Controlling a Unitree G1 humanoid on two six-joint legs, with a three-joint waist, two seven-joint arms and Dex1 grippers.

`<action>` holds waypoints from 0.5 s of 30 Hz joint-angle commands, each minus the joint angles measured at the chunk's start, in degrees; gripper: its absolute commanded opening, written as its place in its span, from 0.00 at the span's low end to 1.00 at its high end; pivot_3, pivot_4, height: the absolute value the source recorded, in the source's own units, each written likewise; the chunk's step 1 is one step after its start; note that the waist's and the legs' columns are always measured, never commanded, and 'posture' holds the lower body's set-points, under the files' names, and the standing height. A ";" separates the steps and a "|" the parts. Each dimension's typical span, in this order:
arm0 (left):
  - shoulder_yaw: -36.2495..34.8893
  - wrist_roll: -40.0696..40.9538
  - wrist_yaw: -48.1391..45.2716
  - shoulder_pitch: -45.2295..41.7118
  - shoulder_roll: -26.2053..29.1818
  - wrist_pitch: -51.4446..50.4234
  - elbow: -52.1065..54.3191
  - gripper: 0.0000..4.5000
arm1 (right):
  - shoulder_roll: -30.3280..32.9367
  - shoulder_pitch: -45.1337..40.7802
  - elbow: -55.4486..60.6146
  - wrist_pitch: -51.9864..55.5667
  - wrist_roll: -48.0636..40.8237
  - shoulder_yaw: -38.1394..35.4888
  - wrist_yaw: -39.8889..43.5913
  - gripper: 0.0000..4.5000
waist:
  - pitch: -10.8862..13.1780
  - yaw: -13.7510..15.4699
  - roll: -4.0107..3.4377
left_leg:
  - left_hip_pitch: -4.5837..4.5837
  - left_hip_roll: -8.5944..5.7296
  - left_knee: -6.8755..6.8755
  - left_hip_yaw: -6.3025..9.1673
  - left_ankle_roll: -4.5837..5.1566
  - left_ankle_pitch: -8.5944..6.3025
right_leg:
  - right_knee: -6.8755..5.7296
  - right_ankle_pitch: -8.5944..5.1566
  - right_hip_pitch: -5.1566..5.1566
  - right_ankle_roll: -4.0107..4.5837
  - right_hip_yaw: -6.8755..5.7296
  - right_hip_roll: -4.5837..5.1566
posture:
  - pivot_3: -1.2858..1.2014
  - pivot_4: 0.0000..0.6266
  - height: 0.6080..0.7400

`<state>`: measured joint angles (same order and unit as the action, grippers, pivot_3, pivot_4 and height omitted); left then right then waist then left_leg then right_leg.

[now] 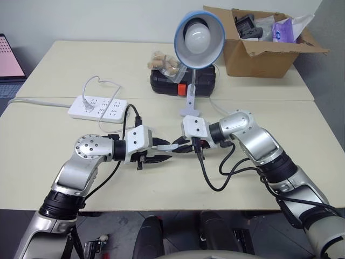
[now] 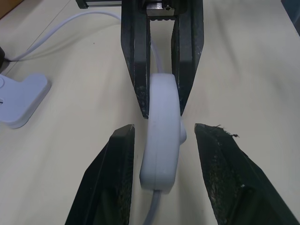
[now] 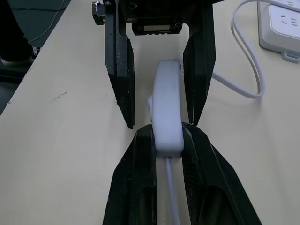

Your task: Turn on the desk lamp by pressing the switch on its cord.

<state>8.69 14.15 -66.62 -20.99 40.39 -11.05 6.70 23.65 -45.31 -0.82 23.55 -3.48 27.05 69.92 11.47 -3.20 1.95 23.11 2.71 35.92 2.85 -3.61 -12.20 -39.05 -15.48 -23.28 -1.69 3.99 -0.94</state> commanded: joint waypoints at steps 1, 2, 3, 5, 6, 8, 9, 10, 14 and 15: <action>-0.12 -0.67 0.49 -1.09 0.06 0.77 0.53 0.46 | 0.16 -0.78 1.62 -0.33 -0.47 -0.39 0.37 0.09 | 0.00 0.00 0.00 | 0.00 0.00 0.00 0.00 0.00 0.00 | 0.00 0.00 0.00 0.00 0.00 0.00 | 0.52 0.24 1.00; -0.07 -0.86 0.50 -1.13 0.07 0.94 0.42 0.42 | 0.16 -0.77 1.63 -0.34 -0.48 -0.39 0.37 0.09 | 0.00 0.00 0.00 | 0.00 0.00 0.00 0.00 0.00 0.00 | 0.00 0.00 0.00 0.00 0.00 0.00 | 0.52 0.24 1.00; -0.06 -1.05 0.64 -1.24 -0.03 1.12 0.21 0.38 | 0.17 -0.77 1.62 -0.35 -0.49 -0.39 0.37 0.09 | 0.00 -0.01 0.00 | 0.00 0.00 0.00 0.00 0.00 0.00 | 0.00 0.00 0.00 0.00 0.00 0.00 | 0.52 0.24 1.00; -0.02 -1.63 1.03 -1.59 -0.22 1.46 -0.35 0.31 | 0.15 -0.74 1.61 -0.38 -0.50 -0.39 0.36 0.09 | 0.00 0.00 0.00 | 0.00 0.00 0.00 0.00 0.00 0.00 | 0.00 0.00 0.00 0.00 0.00 0.00 | 0.52 0.24 1.00; -0.10 -1.95 1.47 -1.81 -0.44 1.71 -0.66 0.27 | 0.15 -0.73 1.61 -0.39 -0.50 -0.38 0.36 0.09 | 0.00 0.00 0.00 | 0.00 0.00 0.00 0.00 0.00 0.00 | 0.00 0.00 0.00 0.00 0.00 0.00 | 0.52 0.24 1.00; -0.18 -2.30 1.85 -2.14 -0.73 2.03 -1.04 0.18 | 0.17 -0.73 1.61 -0.41 -0.53 -0.37 0.35 0.09 | 0.00 0.00 0.00 | 0.00 0.00 0.00 0.00 0.00 0.00 | 0.00 0.00 0.00 0.00 0.00 0.00 | 0.52 0.24 1.00; -0.17 -2.37 1.86 -2.27 -0.82 2.14 -1.17 0.14 | 0.18 -0.73 1.61 -0.42 -0.54 -0.37 0.36 0.09 | 0.00 0.01 0.00 | 0.00 0.00 0.01 0.00 0.00 0.00 | 0.00 0.00 0.00 0.00 0.00 0.00 | 0.52 0.24 1.00; -0.14 -2.36 1.83 -2.44 -0.92 2.17 -1.32 0.13 | 0.19 -0.74 1.61 -0.44 -0.55 -0.37 0.36 0.09 | 0.00 0.01 0.00 | 0.00 0.00 0.00 0.00 0.00 0.00 | 0.00 0.00 0.00 0.00 0.00 0.00 | 0.52 0.24 1.00; -0.13 -2.72 1.72 -2.87 -1.11 2.81 -1.86 0.12 | 0.25 -0.76 1.55 -0.56 -0.58 -0.36 0.42 0.09 | 0.00 0.00 0.00 | 0.00 0.00 0.00 0.00 0.00 0.00 | 0.00 0.00 0.00 0.00 0.00 0.00 | 0.52 0.24 1.00; -0.16 -2.77 1.70 -2.94 -1.16 2.93 -1.94 0.12 | 0.26 -0.77 1.53 -0.59 -0.59 -0.36 0.42 0.09 | 0.00 0.01 0.00 | 0.00 0.00 0.00 0.00 0.00 0.00 | 0.00 0.00 0.00 0.00 0.00 0.00 | 0.52 0.24 1.00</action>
<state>9.79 11.44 -66.93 -22.19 39.76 -8.42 4.81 24.52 -45.42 -0.82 23.44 -3.27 27.04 70.04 11.47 -3.20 1.95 23.12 2.71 35.92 2.85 -3.61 -12.20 -39.05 -15.48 -23.28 -1.69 3.99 -0.94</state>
